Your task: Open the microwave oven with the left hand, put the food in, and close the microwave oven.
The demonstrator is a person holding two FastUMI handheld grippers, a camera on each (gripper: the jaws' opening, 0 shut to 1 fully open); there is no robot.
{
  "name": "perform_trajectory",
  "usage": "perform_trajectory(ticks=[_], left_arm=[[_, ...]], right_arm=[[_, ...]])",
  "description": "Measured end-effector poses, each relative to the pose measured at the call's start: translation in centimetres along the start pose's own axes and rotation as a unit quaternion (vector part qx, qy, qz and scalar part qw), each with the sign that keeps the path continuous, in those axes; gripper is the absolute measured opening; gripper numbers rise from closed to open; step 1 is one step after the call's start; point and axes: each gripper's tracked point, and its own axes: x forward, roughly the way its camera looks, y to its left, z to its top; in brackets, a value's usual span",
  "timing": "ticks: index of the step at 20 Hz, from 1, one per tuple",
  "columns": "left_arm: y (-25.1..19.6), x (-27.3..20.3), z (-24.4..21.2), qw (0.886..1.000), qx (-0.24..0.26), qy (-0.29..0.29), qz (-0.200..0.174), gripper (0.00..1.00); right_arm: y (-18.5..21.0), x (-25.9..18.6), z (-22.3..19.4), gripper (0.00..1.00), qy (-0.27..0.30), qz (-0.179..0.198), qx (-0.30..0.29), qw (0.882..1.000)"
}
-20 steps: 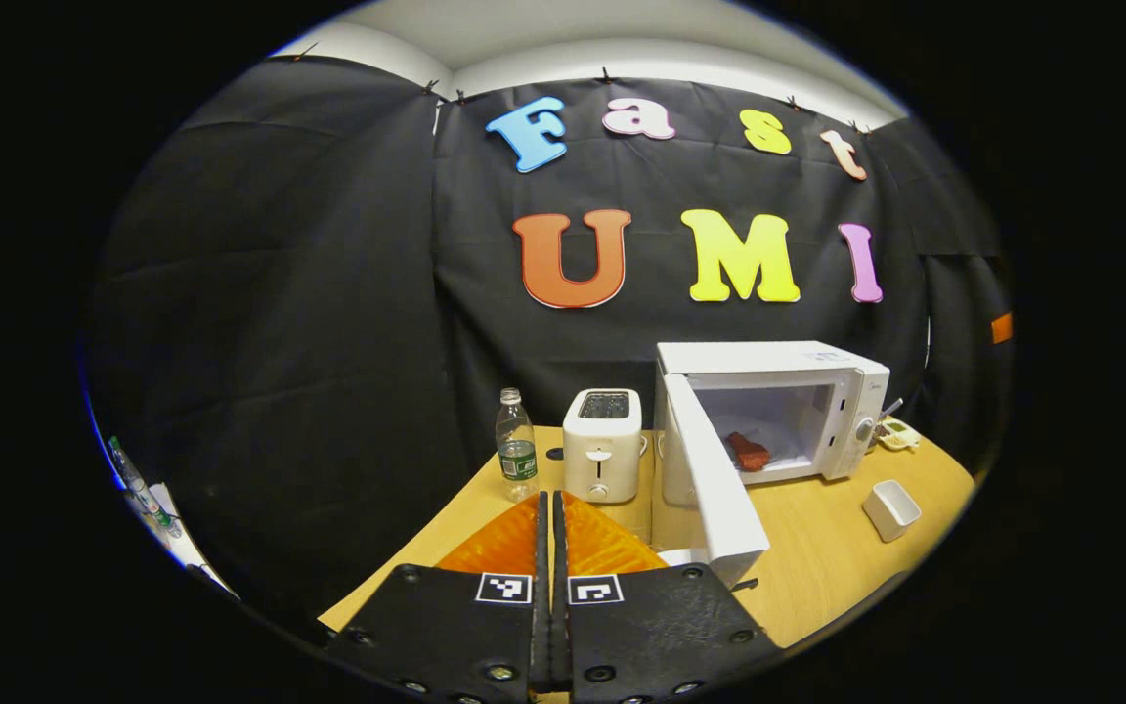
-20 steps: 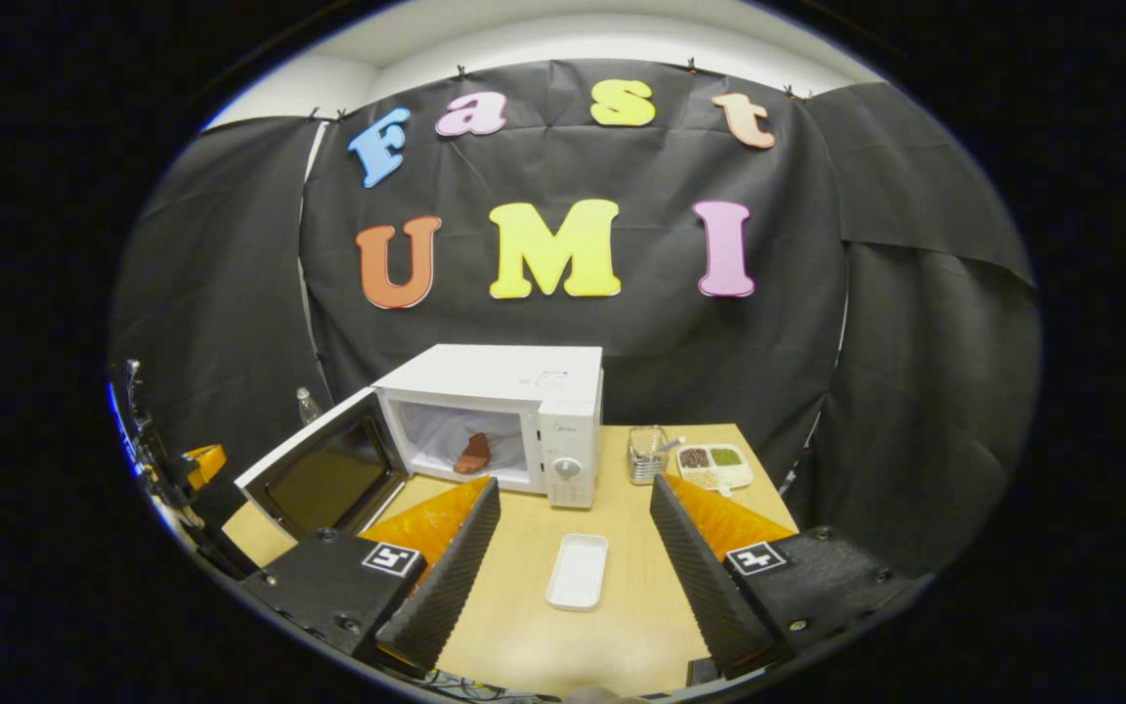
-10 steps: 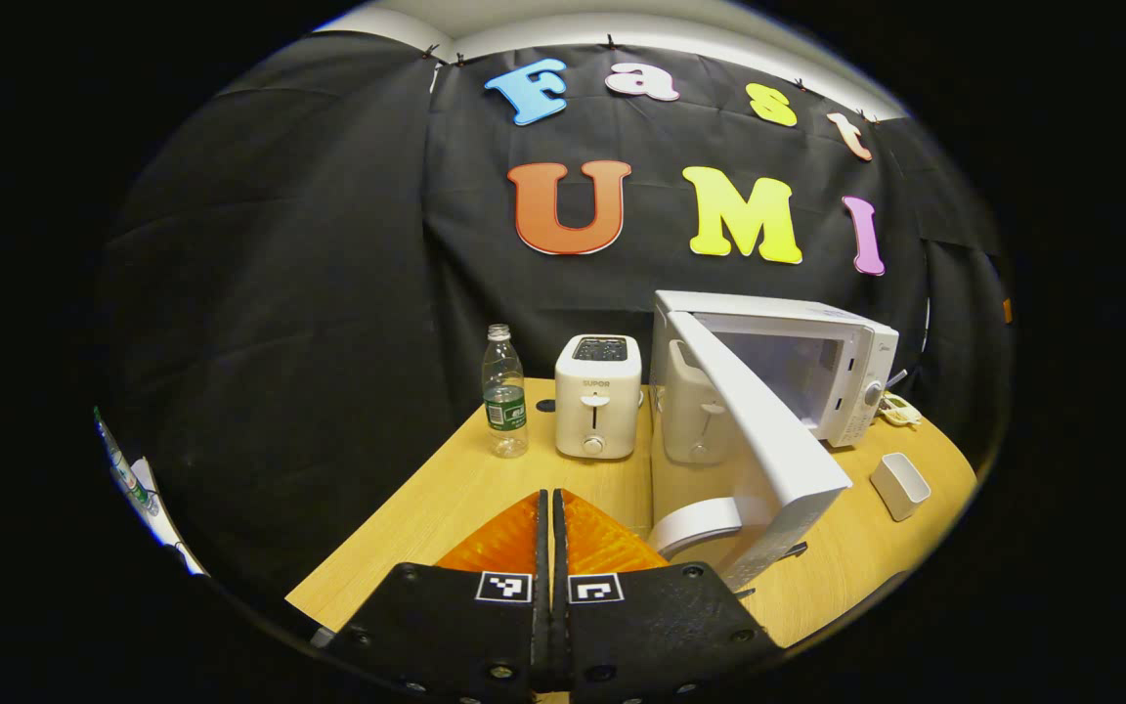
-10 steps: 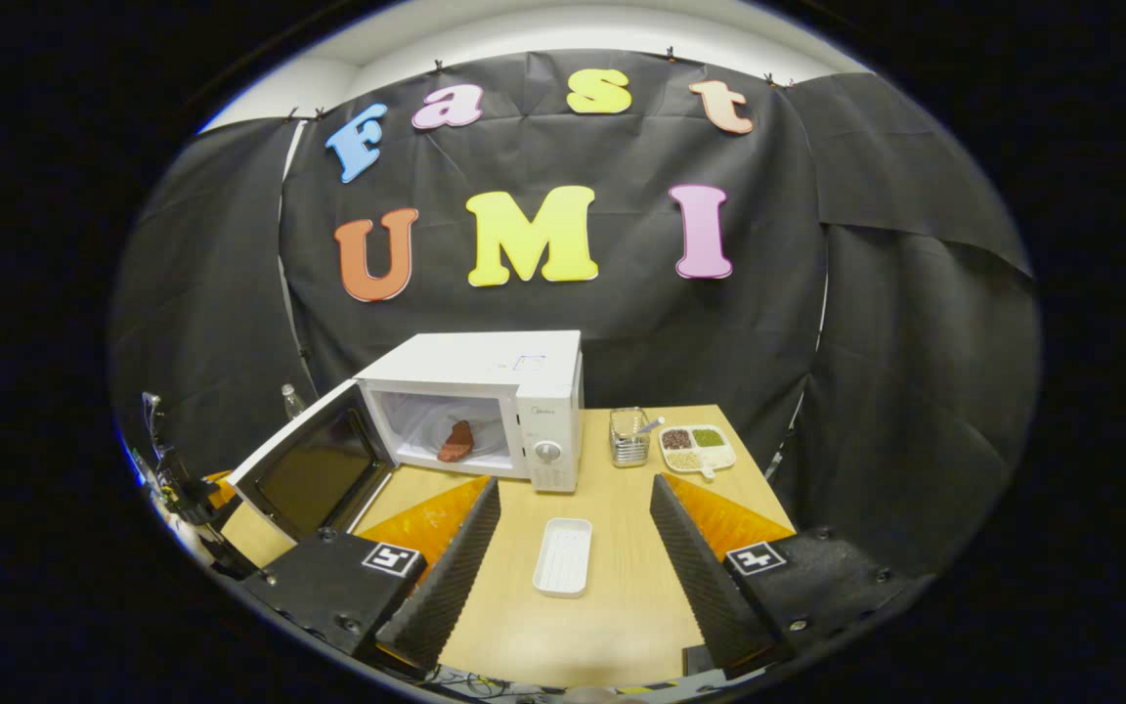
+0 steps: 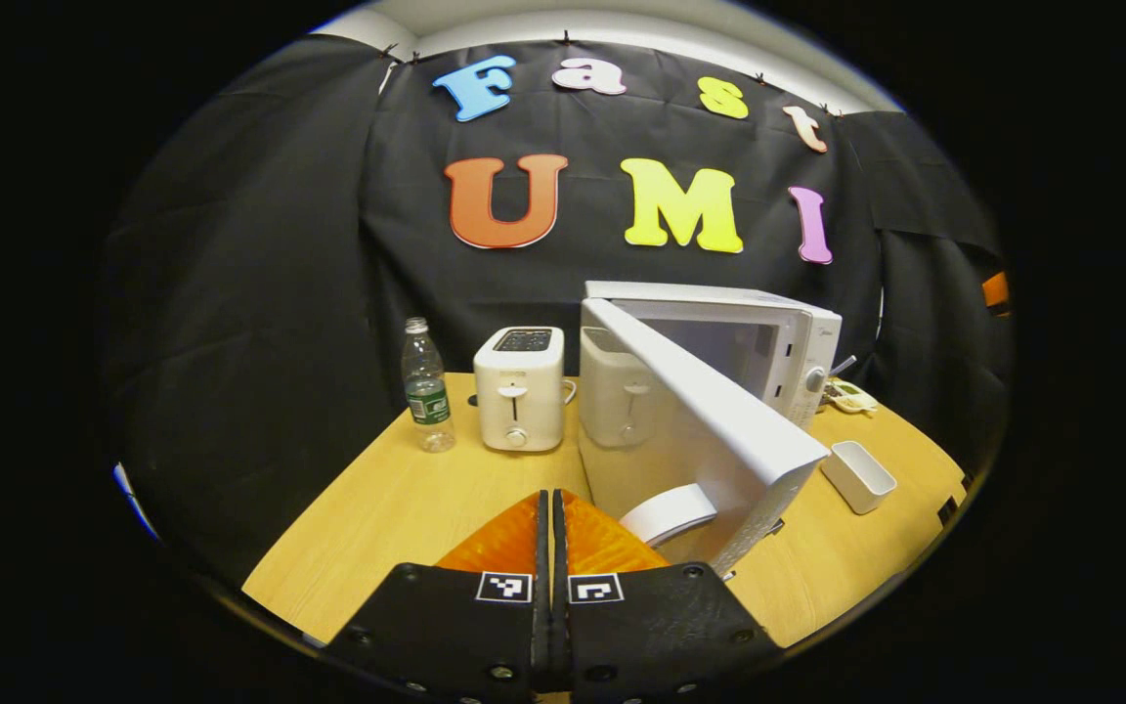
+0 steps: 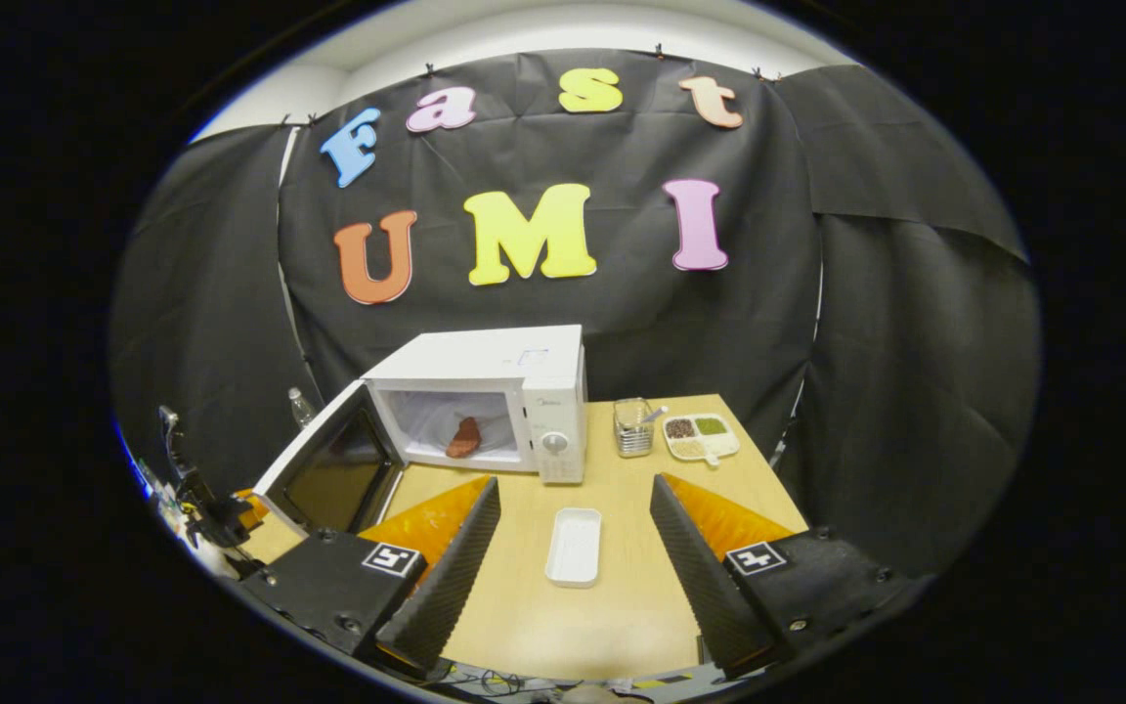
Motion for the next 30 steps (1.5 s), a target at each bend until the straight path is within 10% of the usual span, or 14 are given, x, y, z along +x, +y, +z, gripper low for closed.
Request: perform_trajectory(ticks=[13, 30], left_arm=[[-16.4, 5.1, 0.7, 0.990, 0.000, 0.010, -0.139, 0.00], [-26.8, 15.7, 4.2, 0.983, 0.005, 0.011, -0.182, 0.10]], right_arm=[[-5.1, -0.4, -0.5, 0.92, 0.011, -0.037, 0.024, 0.999], [-11.1, 6.1, 3.1, 0.92, 0.020, -0.051, 0.029, 0.998]])
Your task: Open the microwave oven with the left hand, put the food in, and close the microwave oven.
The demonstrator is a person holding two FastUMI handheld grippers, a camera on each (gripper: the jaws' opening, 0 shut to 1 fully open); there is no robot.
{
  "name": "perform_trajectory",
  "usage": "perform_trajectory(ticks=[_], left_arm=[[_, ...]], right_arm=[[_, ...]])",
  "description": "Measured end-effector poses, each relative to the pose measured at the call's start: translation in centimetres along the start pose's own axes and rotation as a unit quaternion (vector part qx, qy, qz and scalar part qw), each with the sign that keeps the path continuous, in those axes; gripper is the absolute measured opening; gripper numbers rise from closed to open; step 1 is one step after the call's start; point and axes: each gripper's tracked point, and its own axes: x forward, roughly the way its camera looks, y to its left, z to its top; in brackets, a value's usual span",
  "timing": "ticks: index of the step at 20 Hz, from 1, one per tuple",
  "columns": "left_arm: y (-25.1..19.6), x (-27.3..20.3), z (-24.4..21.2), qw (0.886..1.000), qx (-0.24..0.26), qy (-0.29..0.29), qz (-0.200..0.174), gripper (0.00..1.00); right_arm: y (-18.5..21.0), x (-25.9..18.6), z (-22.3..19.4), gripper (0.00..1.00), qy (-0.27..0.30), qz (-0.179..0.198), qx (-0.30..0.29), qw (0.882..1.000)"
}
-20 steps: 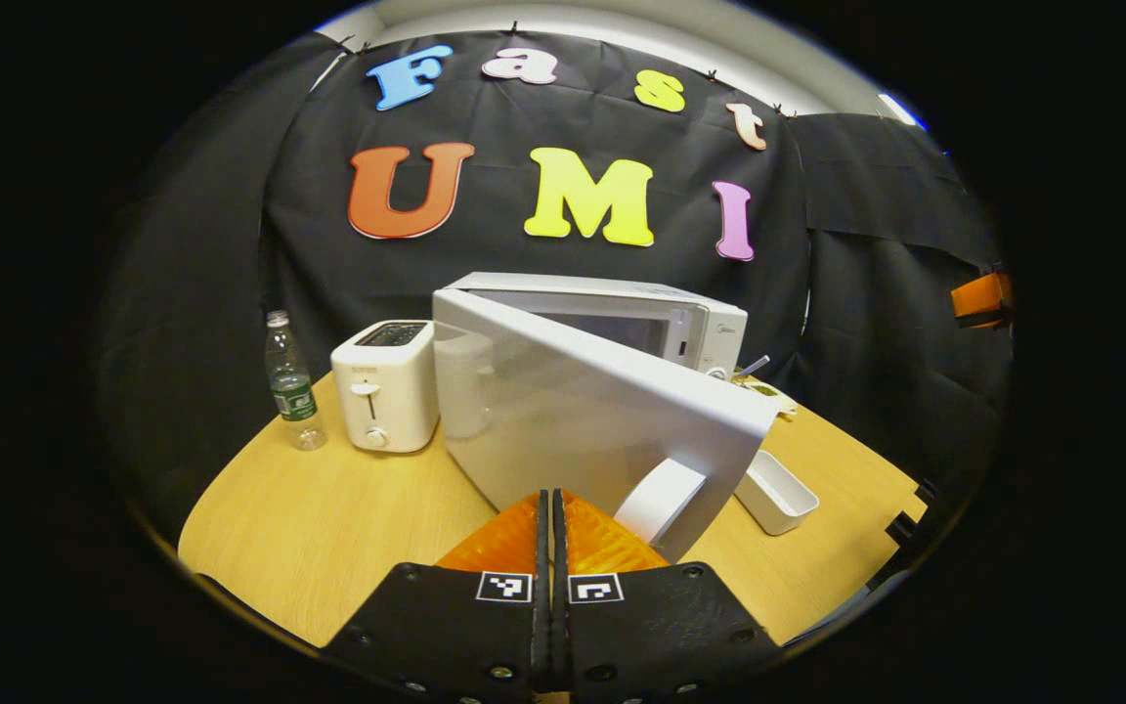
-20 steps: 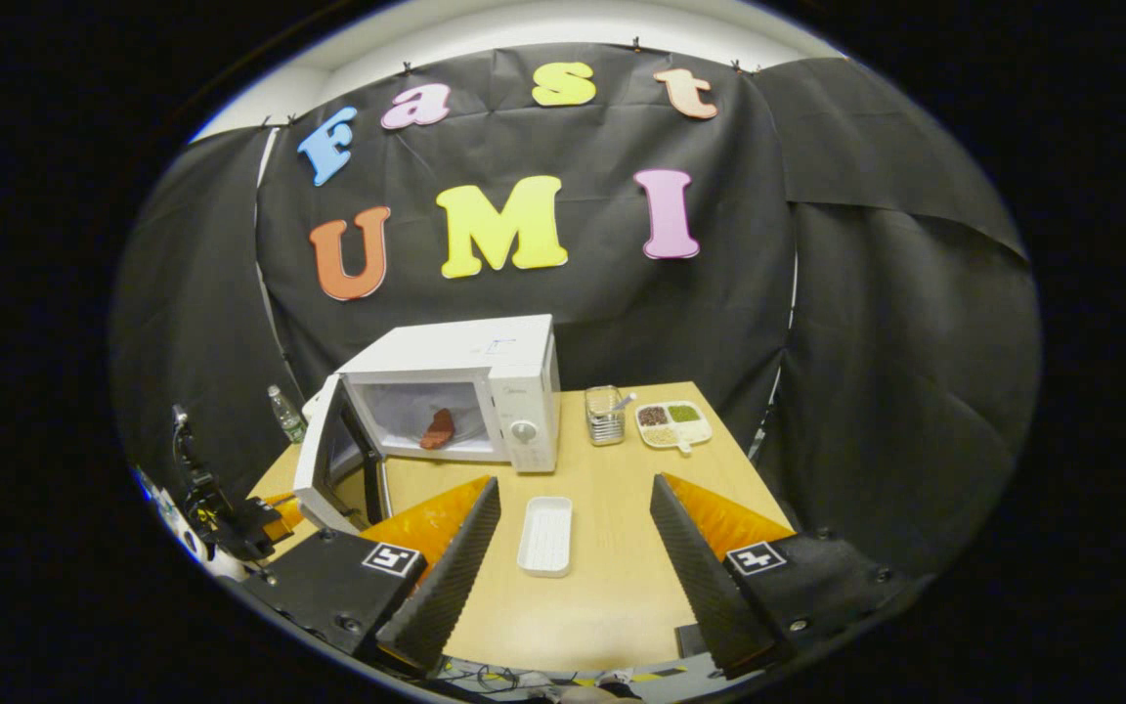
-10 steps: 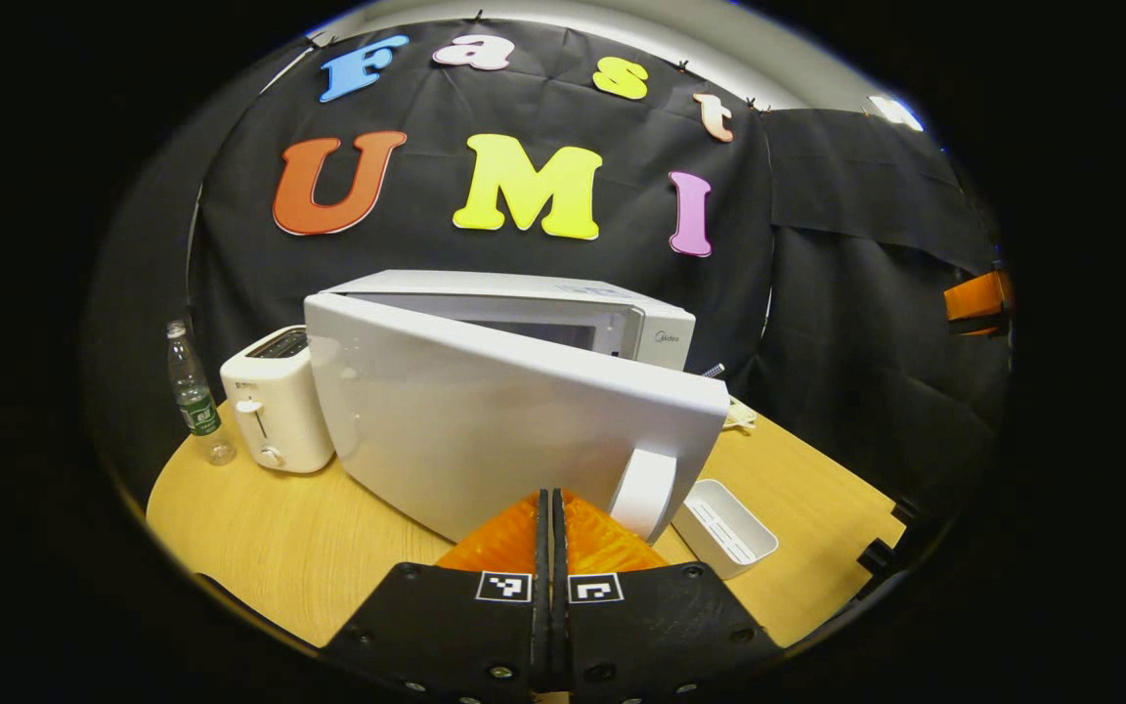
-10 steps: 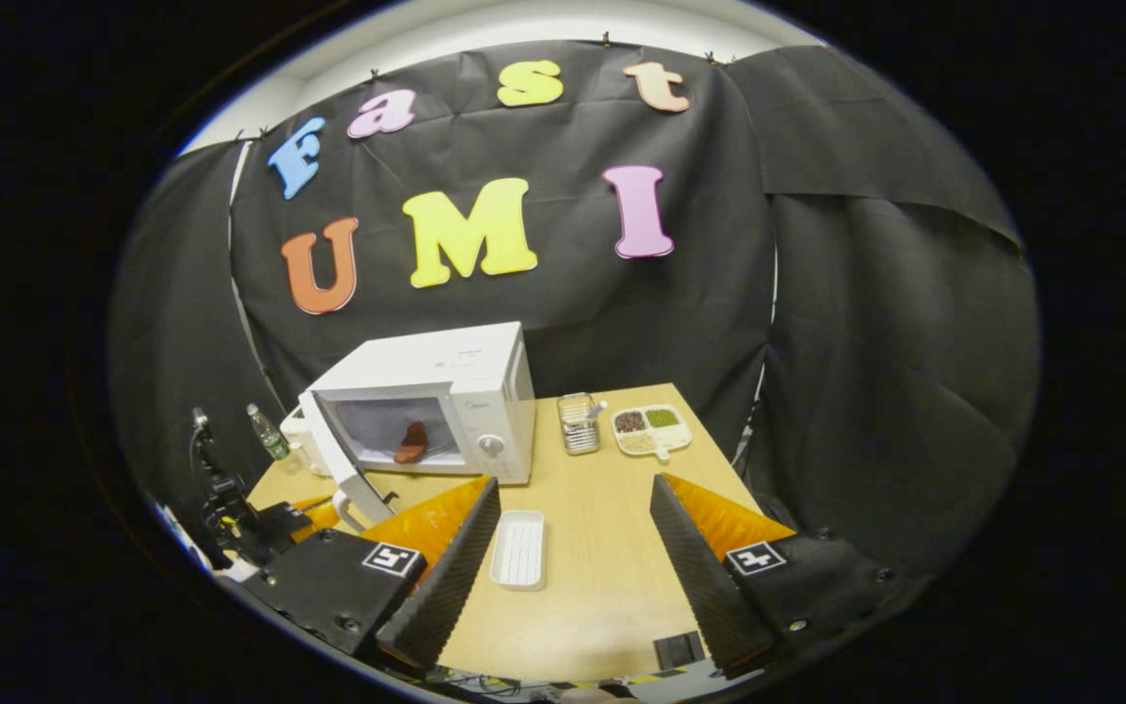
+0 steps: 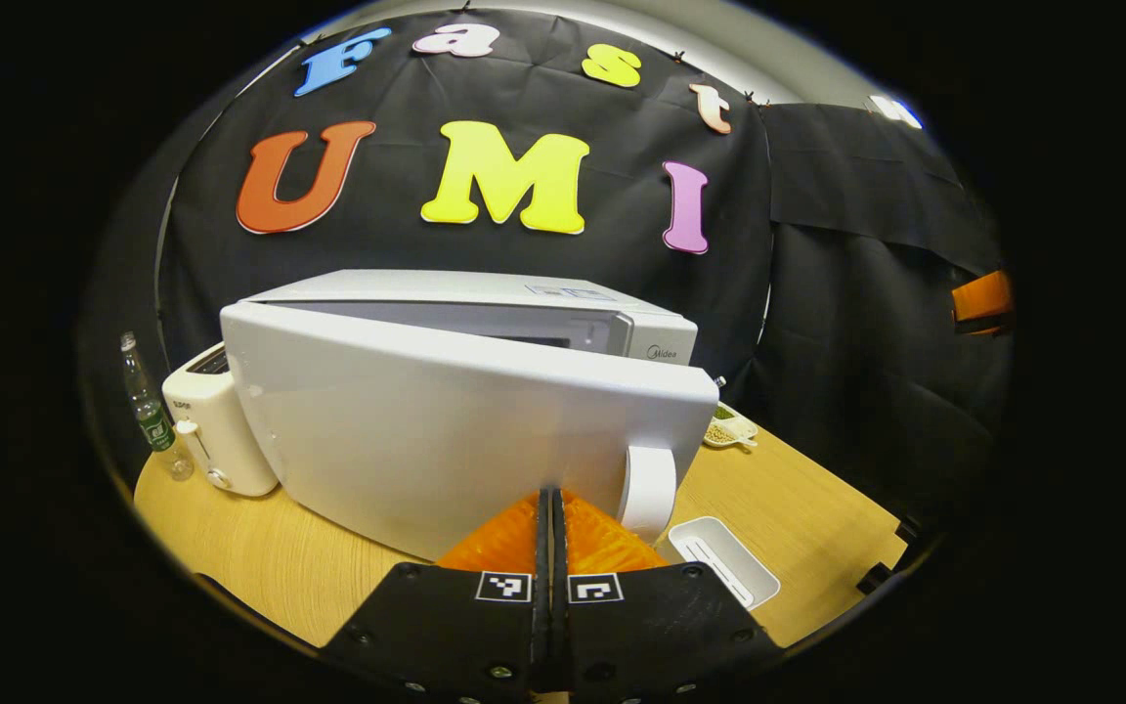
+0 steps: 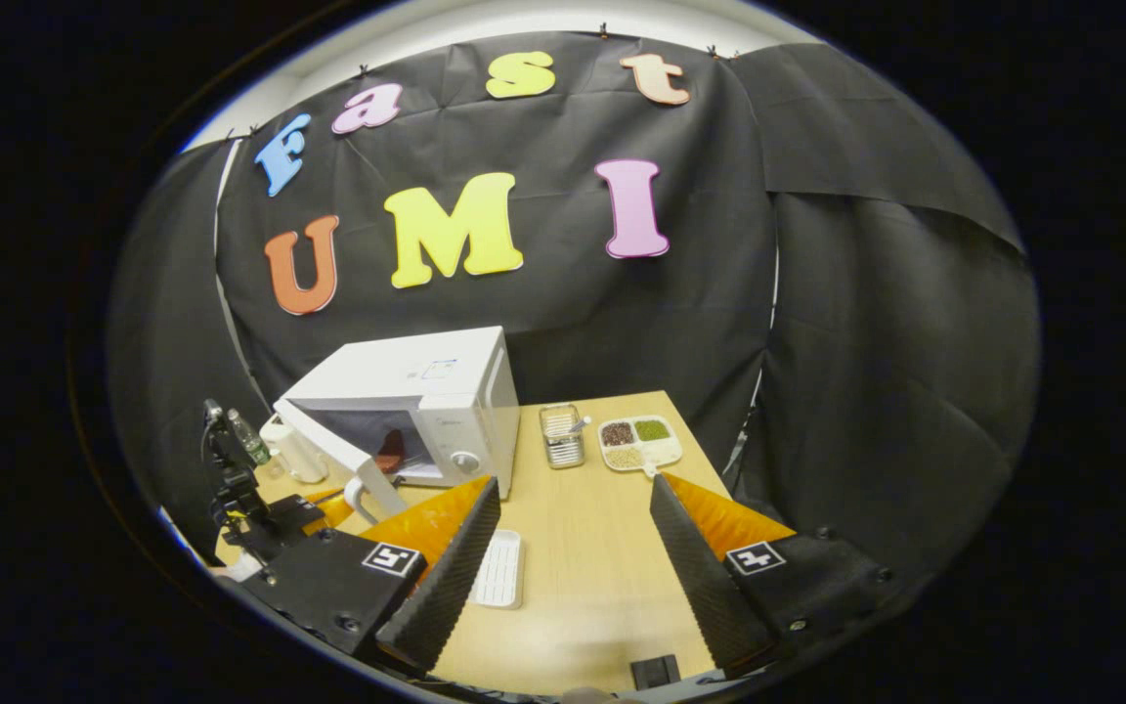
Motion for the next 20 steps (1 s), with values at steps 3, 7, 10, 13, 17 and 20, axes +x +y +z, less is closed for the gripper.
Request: perform_trajectory(ticks=[3, 7, 10, 13, 17, 20], left_arm=[[-0.3, 2.1, 0.6, 1.000, -0.004, 0.000, 0.002, 0.00], [-0.6, 4.7, 1.4, 1.000, -0.001, -0.001, 0.010, 0.00], [-0.5, 6.9, 1.6, 1.000, -0.002, 0.002, 0.018, 0.00], [-0.4, 9.0, 2.3, 1.000, -0.002, 0.003, 0.023, 0.00], [-1.0, 10.0, 2.2, 1.000, 0.002, 0.006, 0.016, 0.00], [-0.9, 10.0, 2.3, 1.000, 0.000, 0.005, 0.018, 0.00]], right_arm=[[-0.2, 1.2, 0.5, 0.99, 0.003, 0.004, -0.006, 1.000], [0.1, 2.3, 0.8, 0.99, 0.008, 0.016, -0.012, 1.000], [0.1, 2.7, 0.8, 0.99, 0.010, 0.022, -0.013, 1.000], [-0.2, 2.9, 0.4, 0.99, 0.016, 0.022, -0.011, 1.000], [-1.3, 2.8, 0.2, 0.99, 0.018, 0.012, -0.006, 1.000], [-1.7, 2.9, -0.2, 0.99, 0.022, 0.008, 0.002, 1.000]])
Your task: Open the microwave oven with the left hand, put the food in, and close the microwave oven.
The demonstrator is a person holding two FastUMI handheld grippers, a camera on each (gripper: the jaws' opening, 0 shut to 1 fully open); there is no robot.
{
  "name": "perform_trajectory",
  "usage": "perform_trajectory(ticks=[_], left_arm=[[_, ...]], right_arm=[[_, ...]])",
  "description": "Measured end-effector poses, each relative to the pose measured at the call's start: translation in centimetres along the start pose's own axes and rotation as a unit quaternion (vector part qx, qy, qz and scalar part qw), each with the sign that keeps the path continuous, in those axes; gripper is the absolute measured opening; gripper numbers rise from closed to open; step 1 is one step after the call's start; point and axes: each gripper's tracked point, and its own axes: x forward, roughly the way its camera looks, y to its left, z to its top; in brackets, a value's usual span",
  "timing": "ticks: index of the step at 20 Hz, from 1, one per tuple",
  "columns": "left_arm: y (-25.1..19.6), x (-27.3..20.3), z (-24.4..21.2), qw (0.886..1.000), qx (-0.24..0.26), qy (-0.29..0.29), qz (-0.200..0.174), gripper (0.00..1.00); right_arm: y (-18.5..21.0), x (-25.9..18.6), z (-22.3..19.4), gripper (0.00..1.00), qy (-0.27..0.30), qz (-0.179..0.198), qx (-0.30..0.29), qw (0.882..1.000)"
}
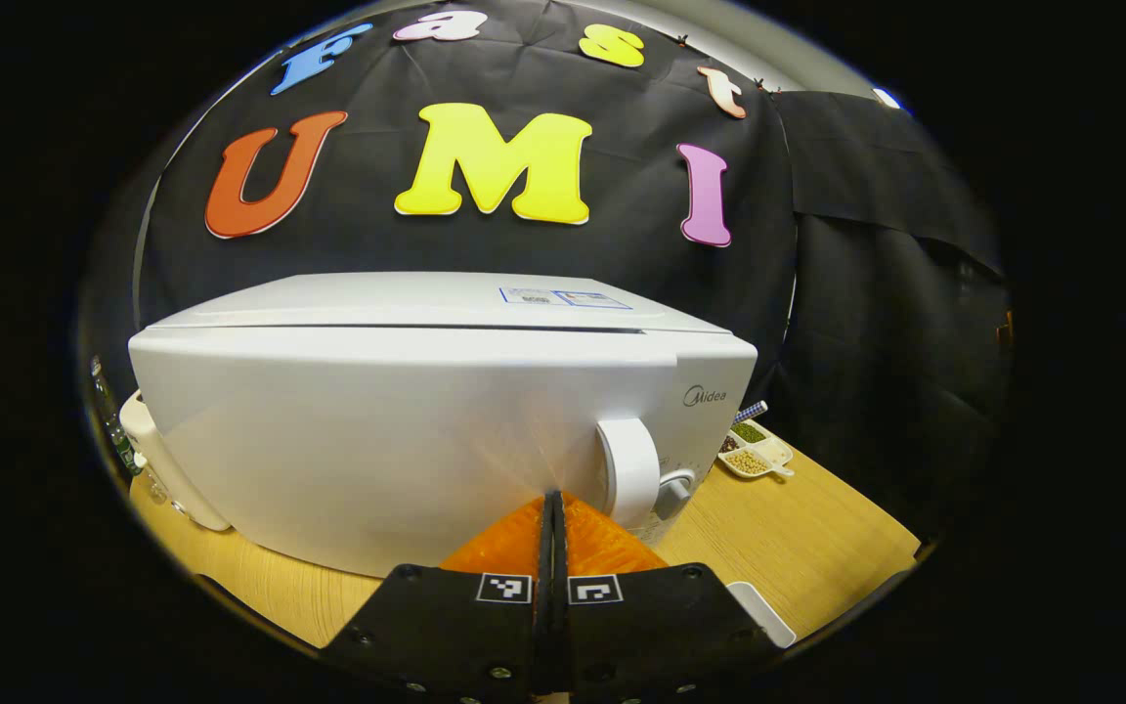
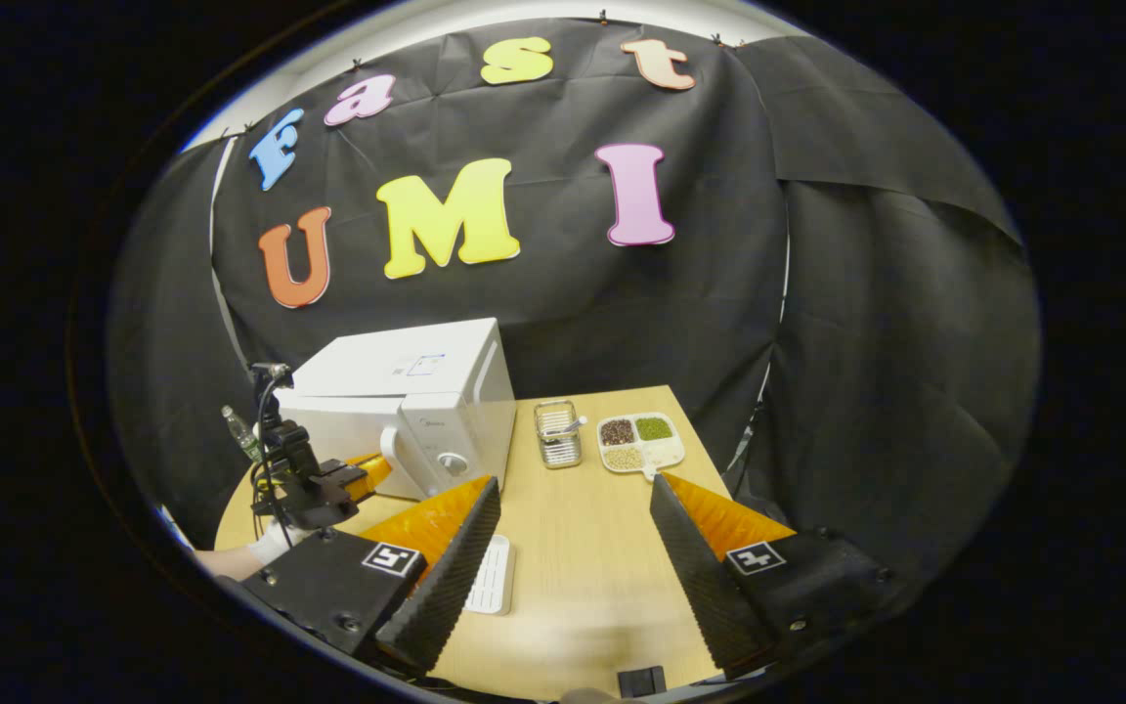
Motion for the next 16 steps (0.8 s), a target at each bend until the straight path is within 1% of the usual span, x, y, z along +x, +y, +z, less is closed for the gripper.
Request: perform_trajectory(ticks=[1, 2, 5, 6, 8, 10, 11, 13, 15, 16], left_arm=[[0.0, 0.0, 0.1, 1.000, 0.001, -0.002, -0.001, 0.10], [0.1, 0.2, 0.2, 1.000, 0.002, -0.001, 0.000, 0.00], [0.2, 1.2, 0.6, 1.000, 0.008, 0.000, 0.006, 0.00], [0.2, 0.9, 0.3, 1.000, -0.001, 0.008, 0.010, 0.00], [0.6, 0.4, 0.5, 1.000, -0.002, 0.008, 0.017, 0.00], [0.9, -0.9, 1.0, 1.000, 0.002, 0.000, 0.026, 0.00], [1.6, -1.8, 1.0, 0.999, 0.009, 0.002, 0.041, 0.00], [2.4, -4.3, 0.1, 0.998, 0.021, 0.016, 0.055, 0.00], [3.4, -7.2, 0.0, 0.997, 0.040, 0.014, 0.068, 0.00], [4.0, -8.9, -0.3, 0.996, 0.045, 0.019, 0.080, 0.14]], right_arm=[[0.0, 0.0, 0.0, 0.99, 0.000, 0.000, 0.001, 1.000], [0.1, -0.2, 0.1, 0.99, -0.001, 0.000, 0.000, 1.000], [0.3, -0.4, 0.8, 0.99, -0.006, 0.000, -0.005, 1.000], [0.4, -0.5, 0.7, 0.99, -0.005, 0.001, -0.005, 1.000], [0.8, -0.9, 0.6, 0.99, -0.007, 0.004, -0.004, 1.000], [1.1, -1.3, 0.4, 0.99, -0.010, 0.004, -0.007, 1.000], [1.1, -1.6, 0.4, 0.98, -0.011, 0.003, -0.007, 1.000], [1.4, -2.0, 0.2, 0.99, -0.014, 0.004, -0.004, 1.000], [1.8, -2.5, -0.3, 0.98, -0.016, 0.003, -0.009, 1.000], [2.0, -2.8, -0.4, 0.99, -0.017, 0.003, -0.010, 1.000]])
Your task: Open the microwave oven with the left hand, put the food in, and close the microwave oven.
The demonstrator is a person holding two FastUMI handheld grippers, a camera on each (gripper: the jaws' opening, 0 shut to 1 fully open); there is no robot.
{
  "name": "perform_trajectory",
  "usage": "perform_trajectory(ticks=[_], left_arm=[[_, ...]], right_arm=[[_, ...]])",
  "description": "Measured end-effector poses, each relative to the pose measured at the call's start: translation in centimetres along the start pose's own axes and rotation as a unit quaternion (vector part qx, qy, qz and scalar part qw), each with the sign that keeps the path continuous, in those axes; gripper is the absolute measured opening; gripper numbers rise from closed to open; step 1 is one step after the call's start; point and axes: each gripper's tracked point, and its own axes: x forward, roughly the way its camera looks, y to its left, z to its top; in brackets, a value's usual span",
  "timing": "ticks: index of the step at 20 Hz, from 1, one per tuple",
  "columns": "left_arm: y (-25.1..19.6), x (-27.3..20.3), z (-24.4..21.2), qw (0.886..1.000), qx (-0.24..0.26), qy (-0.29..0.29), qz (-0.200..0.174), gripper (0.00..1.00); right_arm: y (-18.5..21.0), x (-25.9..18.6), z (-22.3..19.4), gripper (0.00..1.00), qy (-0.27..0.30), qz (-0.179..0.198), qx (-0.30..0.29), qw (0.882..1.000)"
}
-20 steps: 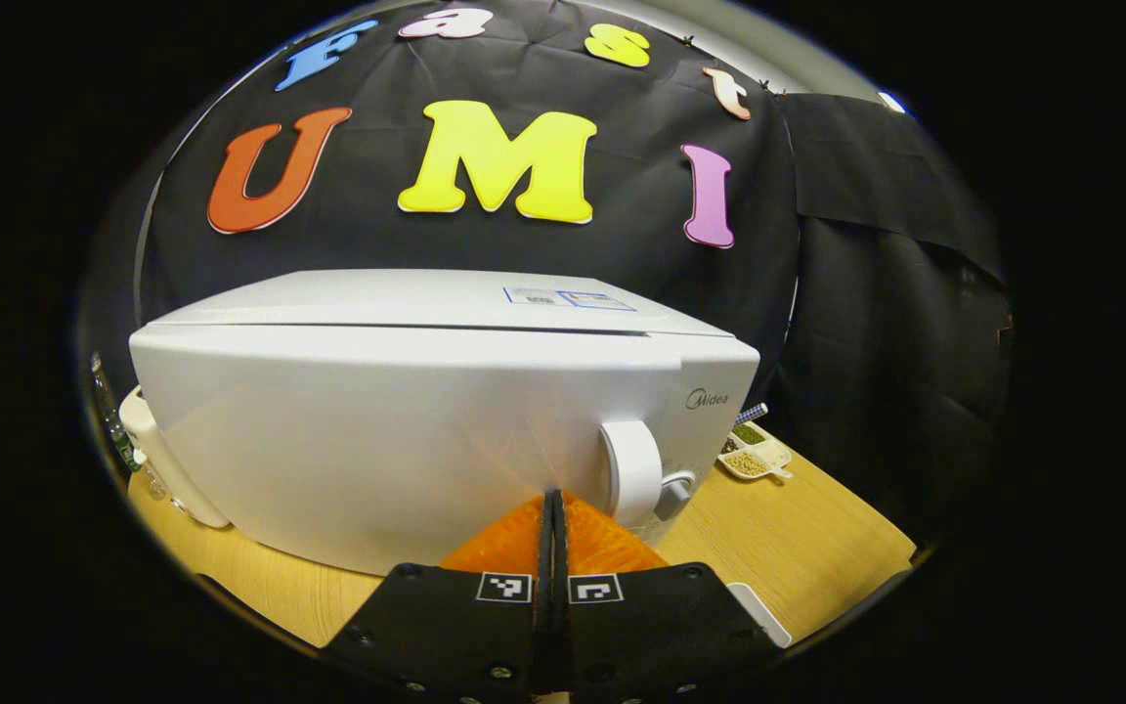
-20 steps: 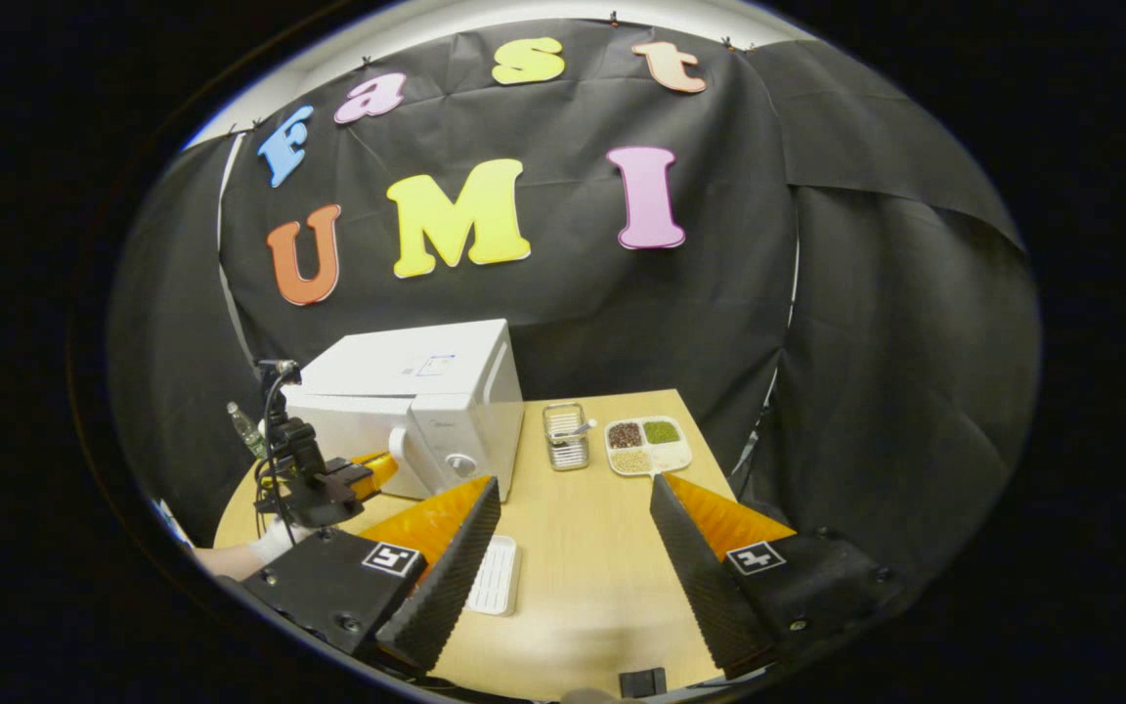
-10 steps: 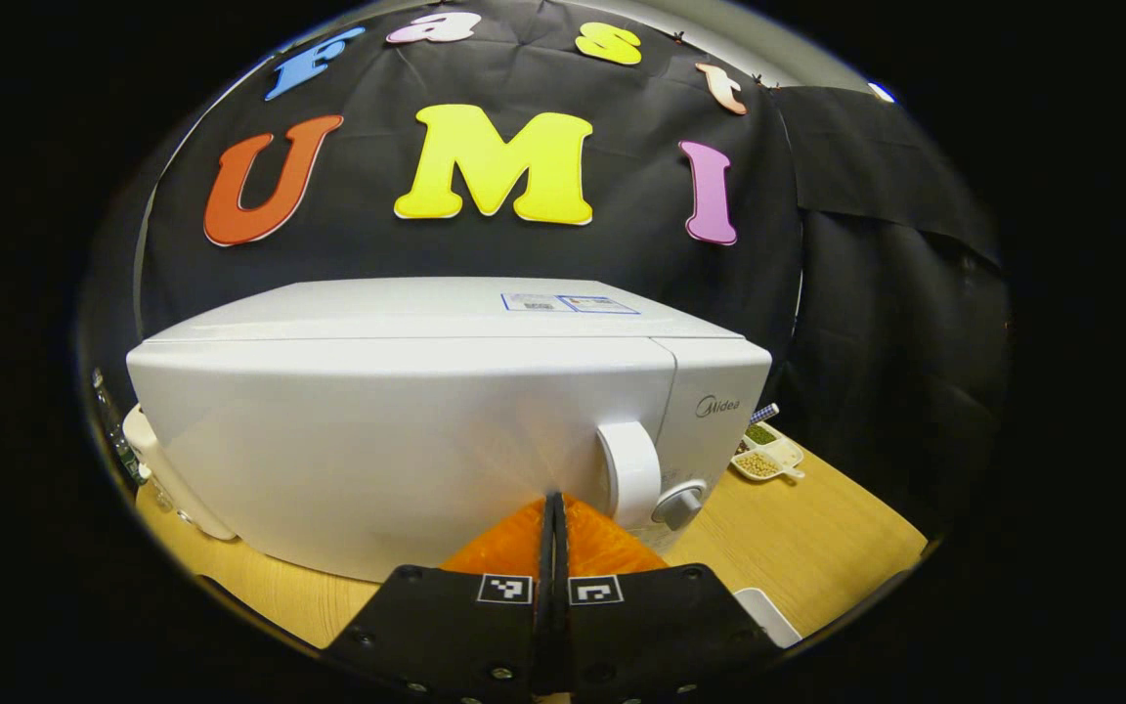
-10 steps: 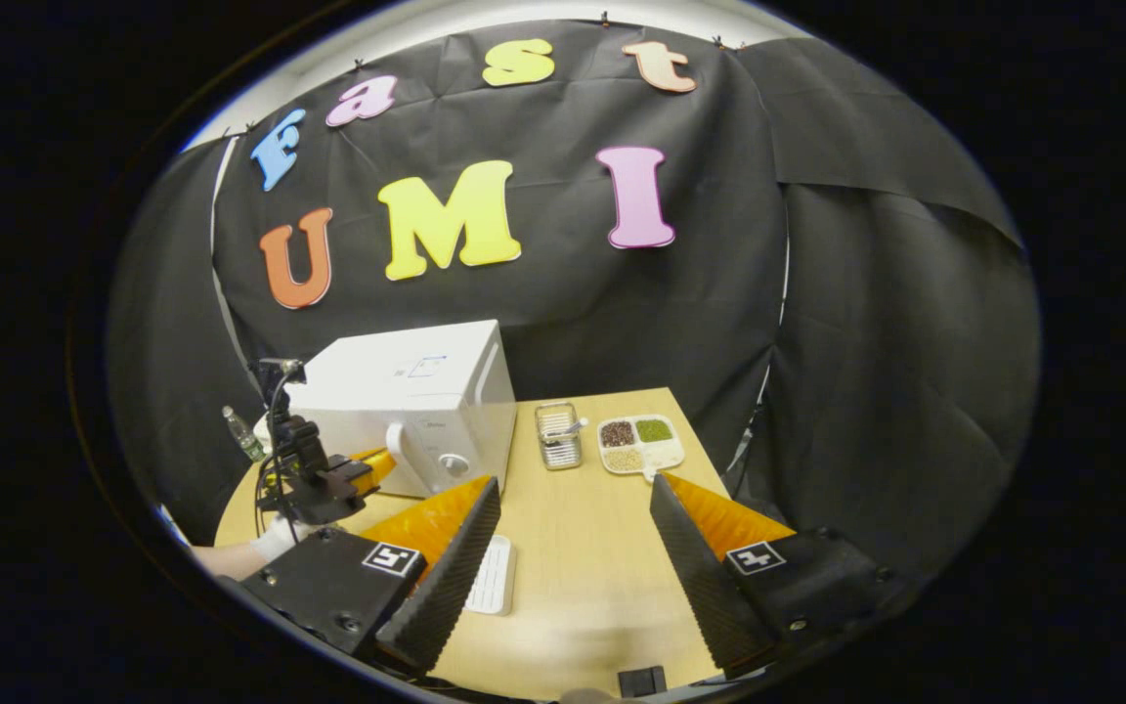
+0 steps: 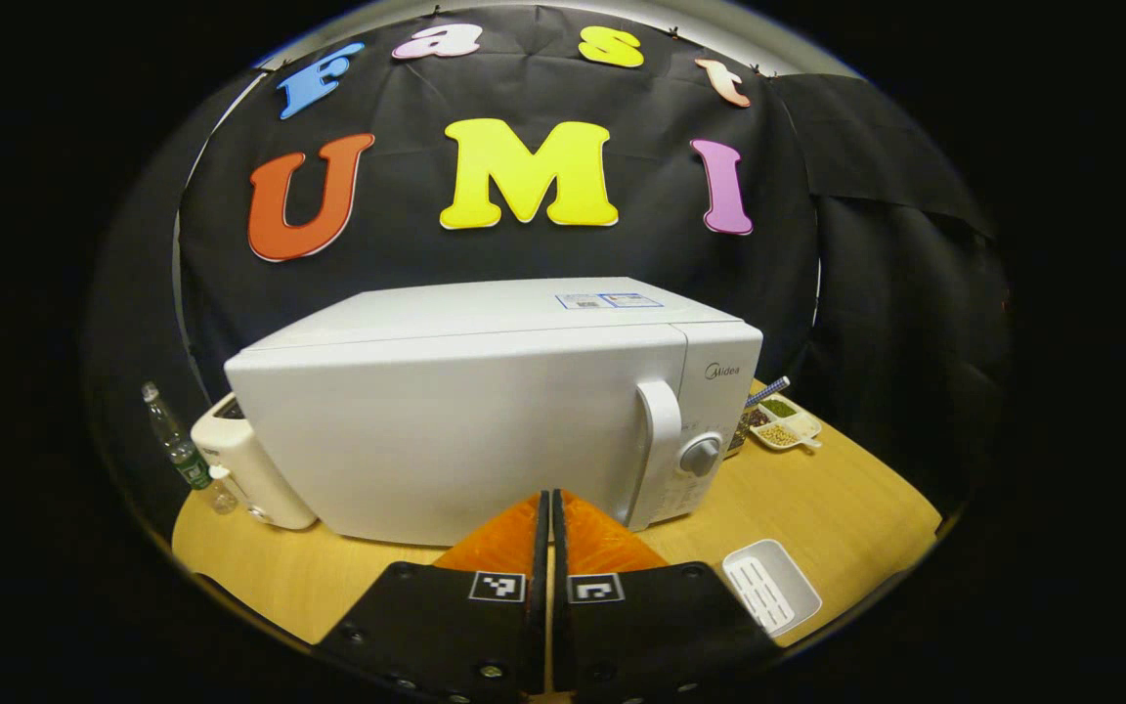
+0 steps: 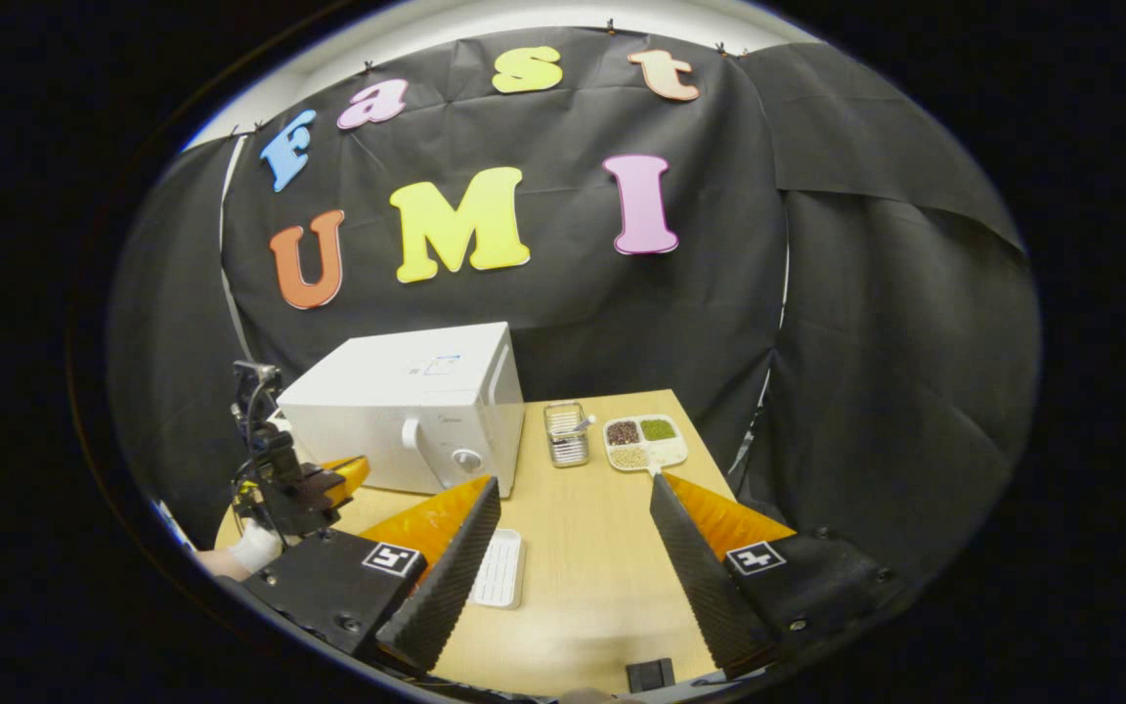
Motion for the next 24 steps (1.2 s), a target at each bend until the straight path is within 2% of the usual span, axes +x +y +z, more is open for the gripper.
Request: perform_trajectory(ticks=[2, 3, 4, 10, 13, 17, 18, 21, 23, 24], left_arm=[[0.5, -1.8, -1.3, 1.000, -0.009, 0.014, 0.007, 0.56], [0.3, -2.8, -1.7, 1.000, -0.012, 0.017, 0.002, 0.74], [0.2, -3.9, -1.7, 1.000, -0.009, 0.018, -0.001, 0.96], [1.2, -11.7, 1.1, 1.000, -0.002, 0.002, 0.003, 0.94], [1.9, -16.6, 4.8, 0.999, -0.012, -0.041, 0.006, 0.95], [4.2, -22.6, 9.5, 0.995, -0.007, -0.092, 0.035, 0.95], [4.5, -23.9, 10.5, 0.994, -0.009, -0.105, 0.038, 0.95], [5.3, -27.1, 13.5, 0.990, -0.023, -0.135, 0.047, 0.94], [5.7, -28.9, 15.4, 0.986, -0.022, -0.158, 0.056, 0.95], [6.0, -29.7, 16.3, 0.983, -0.018, -0.173, 0.064, 0.94]], right_arm=[[0.8, -0.6, -0.4, 0.98, 0.000, 0.003, 0.000, 1.000], [1.2, -0.8, -0.7, 0.98, -0.001, 0.004, -0.001, 1.000], [1.7, -1.1, -0.9, 0.98, -0.002, 0.006, -0.005, 1.000], [4.7, -3.7, -0.5, 0.99, -0.034, 0.016, -0.028, 0.999], [6.0, -5.0, 0.2, 0.99, -0.054, 0.018, -0.032, 0.998], [6.5, -6.8, 1.5, 0.99, -0.086, 0.011, -0.036, 0.996], [6.6, -7.3, 2.0, 0.92, -0.096, 0.009, -0.036, 0.995], [7.4, -8.9, 3.8, 0.92, -0.124, 0.011, -0.042, 0.991], [7.9, -9.8, 5.1, 0.92, -0.141, 0.011, -0.052, 0.989], [8.1, -10.2, 5.5, 0.98, -0.146, 0.012, -0.052, 0.988]])
